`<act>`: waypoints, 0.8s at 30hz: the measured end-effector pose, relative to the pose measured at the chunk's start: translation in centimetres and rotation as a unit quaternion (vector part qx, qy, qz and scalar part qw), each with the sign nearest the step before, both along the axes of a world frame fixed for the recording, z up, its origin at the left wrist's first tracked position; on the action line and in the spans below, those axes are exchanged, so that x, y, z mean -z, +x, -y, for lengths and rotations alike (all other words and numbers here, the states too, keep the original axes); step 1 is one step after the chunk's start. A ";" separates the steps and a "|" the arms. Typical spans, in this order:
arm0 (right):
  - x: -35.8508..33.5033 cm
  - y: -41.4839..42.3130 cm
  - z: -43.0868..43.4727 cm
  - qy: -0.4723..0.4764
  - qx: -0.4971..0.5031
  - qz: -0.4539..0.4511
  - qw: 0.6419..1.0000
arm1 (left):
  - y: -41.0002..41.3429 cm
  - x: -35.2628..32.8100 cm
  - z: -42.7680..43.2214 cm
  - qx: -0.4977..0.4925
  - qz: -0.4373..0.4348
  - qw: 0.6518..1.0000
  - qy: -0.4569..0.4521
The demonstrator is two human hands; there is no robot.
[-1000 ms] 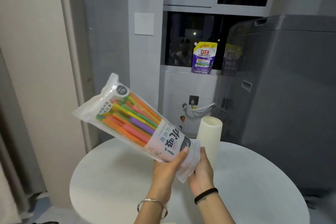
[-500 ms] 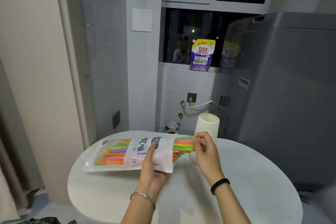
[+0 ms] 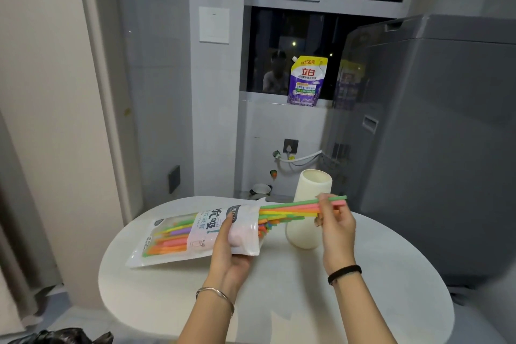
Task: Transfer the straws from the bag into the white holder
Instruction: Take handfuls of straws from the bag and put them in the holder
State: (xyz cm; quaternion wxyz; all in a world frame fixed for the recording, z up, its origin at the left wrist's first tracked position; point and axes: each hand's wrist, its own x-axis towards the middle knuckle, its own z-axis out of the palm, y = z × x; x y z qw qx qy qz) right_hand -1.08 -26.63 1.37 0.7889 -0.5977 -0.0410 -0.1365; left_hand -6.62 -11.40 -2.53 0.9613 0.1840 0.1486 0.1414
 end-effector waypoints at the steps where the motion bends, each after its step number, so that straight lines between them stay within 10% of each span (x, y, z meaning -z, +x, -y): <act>1: -0.1 0.1 0.3 0.022 0.015 -0.006 1.000 | 0.0 0.0 -0.1 -0.003 0.000 1.000 -0.008; 24: -0.9 0.7 1.6 -0.067 0.008 -0.005 0.998 | 1.5 -0.1 1.1 0.045 0.004 0.999 0.013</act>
